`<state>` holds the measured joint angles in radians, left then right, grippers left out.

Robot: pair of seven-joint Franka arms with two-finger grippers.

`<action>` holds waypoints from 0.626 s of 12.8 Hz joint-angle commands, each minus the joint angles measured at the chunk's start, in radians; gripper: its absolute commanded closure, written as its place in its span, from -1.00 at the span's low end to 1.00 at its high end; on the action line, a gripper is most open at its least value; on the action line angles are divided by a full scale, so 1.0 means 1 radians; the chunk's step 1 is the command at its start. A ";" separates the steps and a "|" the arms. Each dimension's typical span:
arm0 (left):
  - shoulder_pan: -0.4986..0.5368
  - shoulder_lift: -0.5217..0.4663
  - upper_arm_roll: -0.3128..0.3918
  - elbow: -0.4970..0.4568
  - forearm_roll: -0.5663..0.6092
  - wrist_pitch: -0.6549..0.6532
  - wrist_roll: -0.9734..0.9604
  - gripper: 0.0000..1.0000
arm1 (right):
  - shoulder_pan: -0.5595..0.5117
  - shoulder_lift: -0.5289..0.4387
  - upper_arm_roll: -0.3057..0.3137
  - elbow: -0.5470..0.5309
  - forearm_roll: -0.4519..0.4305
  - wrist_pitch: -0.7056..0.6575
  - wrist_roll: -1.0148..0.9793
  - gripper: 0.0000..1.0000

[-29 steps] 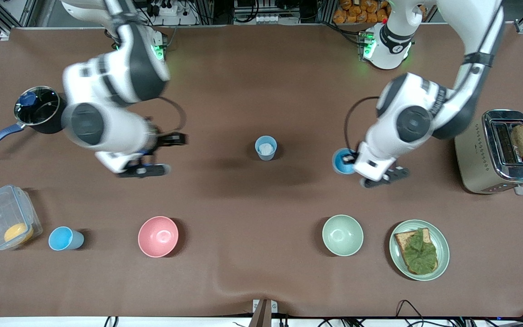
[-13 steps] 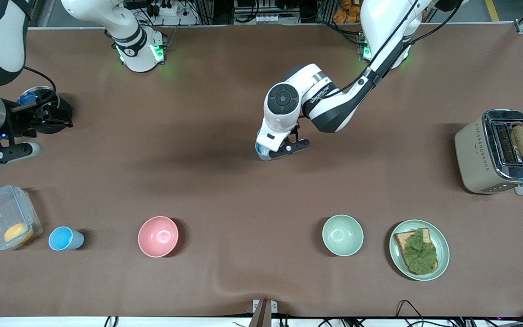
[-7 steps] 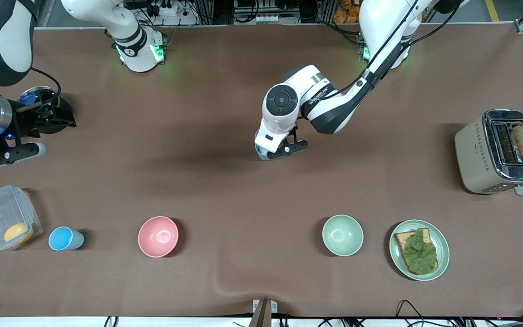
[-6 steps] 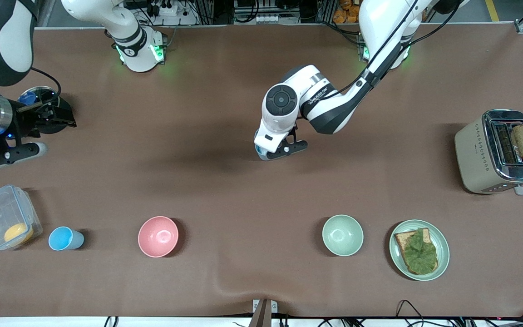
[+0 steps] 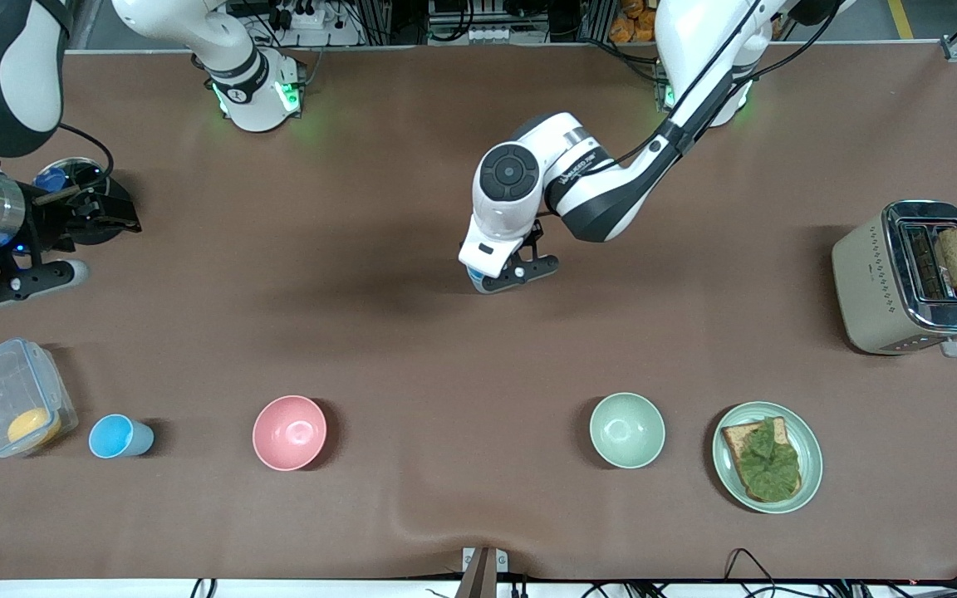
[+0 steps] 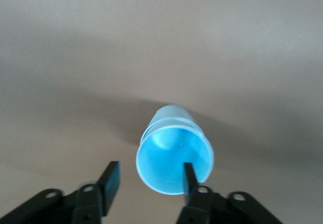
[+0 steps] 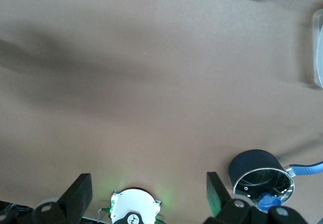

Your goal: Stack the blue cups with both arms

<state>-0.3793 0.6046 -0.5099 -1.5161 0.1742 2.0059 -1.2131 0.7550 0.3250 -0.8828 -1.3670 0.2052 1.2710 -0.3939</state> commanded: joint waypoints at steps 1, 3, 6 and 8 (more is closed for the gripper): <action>0.061 -0.057 0.016 0.054 0.031 -0.024 0.013 -1.00 | 0.009 -0.001 -0.004 0.011 -0.021 -0.013 -0.006 -1.00; 0.138 -0.112 0.030 0.056 0.030 -0.056 0.116 -1.00 | 0.010 -0.001 -0.004 0.011 -0.021 -0.013 -0.002 -1.00; 0.241 -0.201 0.036 0.076 0.044 -0.120 0.234 -1.00 | 0.009 -0.001 -0.004 0.011 -0.021 -0.013 -0.002 -1.00; 0.350 -0.271 0.030 0.076 0.028 -0.144 0.328 -1.00 | 0.009 -0.003 -0.002 0.005 -0.018 -0.007 0.003 -1.00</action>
<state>-0.1055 0.4135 -0.4685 -1.4237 0.1892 1.8991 -0.9504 0.7557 0.3251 -0.8825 -1.3670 0.2042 1.2706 -0.3938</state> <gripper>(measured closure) 0.000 0.000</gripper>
